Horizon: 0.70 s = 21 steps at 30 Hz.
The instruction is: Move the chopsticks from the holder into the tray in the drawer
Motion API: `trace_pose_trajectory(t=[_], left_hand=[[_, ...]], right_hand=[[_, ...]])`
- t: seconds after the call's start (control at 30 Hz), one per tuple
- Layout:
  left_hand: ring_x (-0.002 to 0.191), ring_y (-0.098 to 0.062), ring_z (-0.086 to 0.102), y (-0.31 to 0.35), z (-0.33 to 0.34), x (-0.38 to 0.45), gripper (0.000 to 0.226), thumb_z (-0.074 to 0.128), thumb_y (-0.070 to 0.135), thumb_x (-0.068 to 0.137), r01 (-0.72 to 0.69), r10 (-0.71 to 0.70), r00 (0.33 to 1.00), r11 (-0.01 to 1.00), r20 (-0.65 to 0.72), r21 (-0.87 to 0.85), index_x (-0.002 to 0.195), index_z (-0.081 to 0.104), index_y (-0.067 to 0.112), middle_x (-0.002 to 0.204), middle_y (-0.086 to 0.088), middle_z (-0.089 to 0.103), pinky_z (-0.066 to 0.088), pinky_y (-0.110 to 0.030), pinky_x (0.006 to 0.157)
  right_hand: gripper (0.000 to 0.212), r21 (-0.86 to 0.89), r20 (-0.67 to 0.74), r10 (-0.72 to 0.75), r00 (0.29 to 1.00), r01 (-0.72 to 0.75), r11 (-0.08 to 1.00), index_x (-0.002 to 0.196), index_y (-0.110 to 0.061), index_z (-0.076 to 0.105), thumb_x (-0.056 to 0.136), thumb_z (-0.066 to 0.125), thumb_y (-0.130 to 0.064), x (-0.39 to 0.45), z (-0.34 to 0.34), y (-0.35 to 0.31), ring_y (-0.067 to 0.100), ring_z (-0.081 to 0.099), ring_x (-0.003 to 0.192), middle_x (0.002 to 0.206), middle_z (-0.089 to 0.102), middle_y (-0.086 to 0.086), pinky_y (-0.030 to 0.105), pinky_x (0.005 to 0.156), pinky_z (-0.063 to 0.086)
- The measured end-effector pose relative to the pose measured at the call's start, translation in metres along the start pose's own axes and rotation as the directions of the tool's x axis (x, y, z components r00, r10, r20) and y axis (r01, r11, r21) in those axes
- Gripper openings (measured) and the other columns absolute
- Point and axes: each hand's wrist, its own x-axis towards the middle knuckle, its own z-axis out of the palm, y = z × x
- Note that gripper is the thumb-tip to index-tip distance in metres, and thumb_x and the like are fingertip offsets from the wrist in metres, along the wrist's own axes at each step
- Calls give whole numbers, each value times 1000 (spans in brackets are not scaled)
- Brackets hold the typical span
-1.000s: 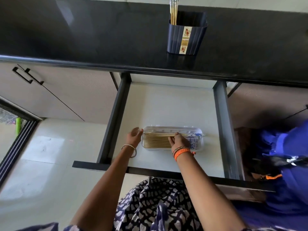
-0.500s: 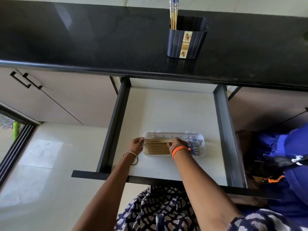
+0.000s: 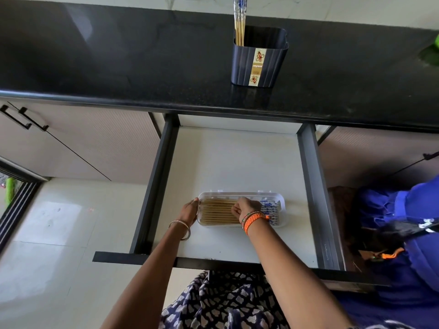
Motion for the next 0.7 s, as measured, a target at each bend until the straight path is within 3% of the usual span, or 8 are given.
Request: trace_pose_trajectory(t=[0.07,0.13,0.2,0.27,0.37,0.47,0.57,0.7], left_hand=[[98,-31,56,0,-1,2,35,34,23,96,-24,24,1000,1000,11,16,101,62,2,108,-24,60,43,-43,96],[115,-38,51,-1,-2,3,37,34,24,97,-41,40,999,999,26,15,117,56,2,122,-27,56,40,-47,101],[112,-38,52,-1,-3,3,35,33,26,97,-46,46,998,999,44,4,111,59,7,113,-22,61,43,-45,96],[102,-27,50,-1,-2,2,35,32,27,97,-40,40,998,999,56,-5,106,60,9,100,-11,61,43,-44,93],[98,-27,50,3,-2,-2,35,31,26,97,-25,25,999,1000,46,-1,105,58,4,101,-14,56,42,-48,97],[108,-32,51,8,1,-9,39,31,24,98,23,-23,1000,995,-6,-98,120,49,-2,111,-21,55,36,-49,104],[133,-26,37,26,2,-16,42,35,21,97,-1,-24,993,977,-117,-212,137,37,8,142,-10,43,29,-38,108],[113,-20,48,100,9,-14,33,40,14,95,-274,241,950,949,-199,-158,127,47,10,133,-14,52,37,-33,91]], right_hand=[[20,-45,-9,-40,999,40,998,81,1,54,79,39,14,-2,3,-1,15,45,42,50,47,6,27,53,44],[21,-75,2,-48,999,48,996,87,1,55,81,41,15,2,5,-1,15,48,44,52,51,8,29,56,50],[17,-94,42,-50,998,54,994,77,3,57,85,45,12,6,6,1,21,57,53,62,58,13,39,72,57],[17,-203,83,-99,992,114,973,78,3,64,89,50,3,11,4,4,32,67,75,80,68,19,48,83,58],[17,-310,75,-154,985,169,936,76,2,67,88,56,-1,13,-2,8,32,68,82,80,69,18,48,85,57],[13,-382,97,-168,981,192,904,84,4,68,86,55,3,7,-5,-2,28,67,71,71,67,13,45,78,60],[20,-374,126,-194,973,228,899,68,-8,63,82,55,4,-8,-7,-25,18,60,53,60,61,8,32,58,60],[22,-335,296,-314,902,406,850,61,-14,64,81,62,-4,-31,-9,-94,5,56,35,55,62,4,16,40,48]])
